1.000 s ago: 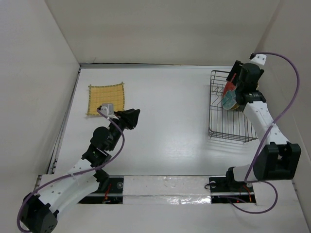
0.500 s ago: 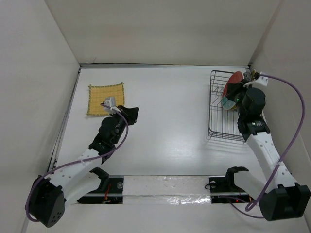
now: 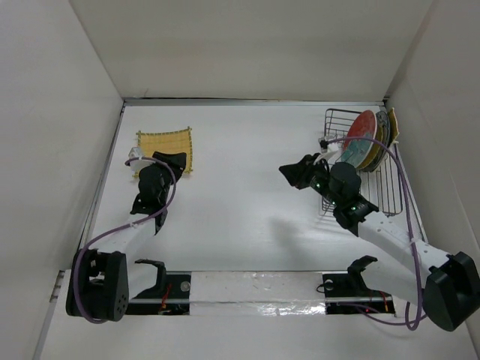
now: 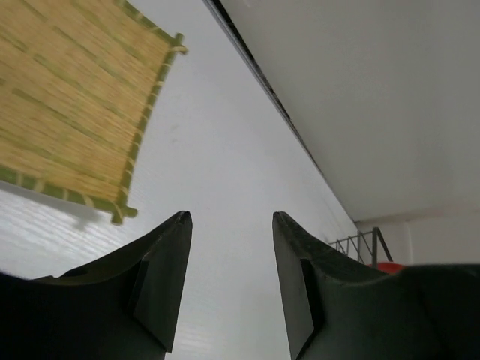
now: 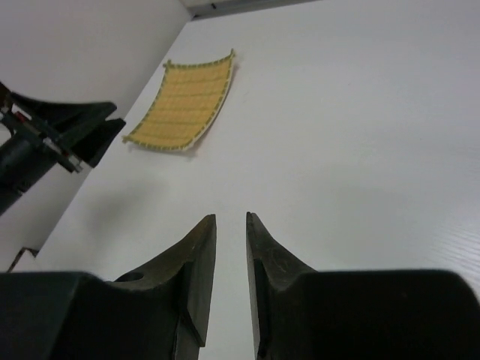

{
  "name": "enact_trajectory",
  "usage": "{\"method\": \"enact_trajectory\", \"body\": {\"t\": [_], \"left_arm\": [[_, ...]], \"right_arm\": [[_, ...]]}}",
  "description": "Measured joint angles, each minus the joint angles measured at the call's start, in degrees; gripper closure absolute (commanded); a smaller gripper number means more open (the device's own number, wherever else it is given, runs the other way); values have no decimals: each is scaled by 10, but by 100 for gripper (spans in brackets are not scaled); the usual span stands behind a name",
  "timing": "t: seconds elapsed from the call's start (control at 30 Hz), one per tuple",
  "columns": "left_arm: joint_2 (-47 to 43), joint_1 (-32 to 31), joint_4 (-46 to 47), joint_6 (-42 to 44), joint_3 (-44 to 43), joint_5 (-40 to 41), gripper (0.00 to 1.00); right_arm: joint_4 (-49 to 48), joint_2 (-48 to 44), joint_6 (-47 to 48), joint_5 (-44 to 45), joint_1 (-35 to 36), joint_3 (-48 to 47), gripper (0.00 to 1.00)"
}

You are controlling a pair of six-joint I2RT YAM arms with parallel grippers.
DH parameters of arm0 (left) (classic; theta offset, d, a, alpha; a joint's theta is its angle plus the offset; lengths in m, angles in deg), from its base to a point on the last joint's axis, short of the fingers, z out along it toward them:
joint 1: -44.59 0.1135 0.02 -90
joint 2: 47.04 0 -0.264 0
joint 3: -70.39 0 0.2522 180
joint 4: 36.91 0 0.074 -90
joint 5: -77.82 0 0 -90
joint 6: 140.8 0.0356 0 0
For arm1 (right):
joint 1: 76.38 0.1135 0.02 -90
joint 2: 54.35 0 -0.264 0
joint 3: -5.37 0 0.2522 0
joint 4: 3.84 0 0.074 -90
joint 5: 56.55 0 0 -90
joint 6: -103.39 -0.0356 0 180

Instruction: Load the plates into the dish rack

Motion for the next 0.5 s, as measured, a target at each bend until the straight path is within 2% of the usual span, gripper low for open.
{"method": "enact_trajectory", "body": {"t": [0.03,0.1,0.13,0.3,0.5], "left_arm": [[4,17,-4,-4,1,-2,47],[10,46,-14,-6,1,-7,43],[12,63,-22,-6,1,-9,38],[13,162,-56,11,1,-10,29],[62,245,-80,56,-1,-23,31]], "right_arm": [[-10,8,-1,-8,6,4,69],[-29,22,-3,-21,16,13,68],[-40,27,-5,-31,19,17,68],[-71,42,-22,-77,25,28,67],[-88,34,-34,-109,25,29,67]]}}
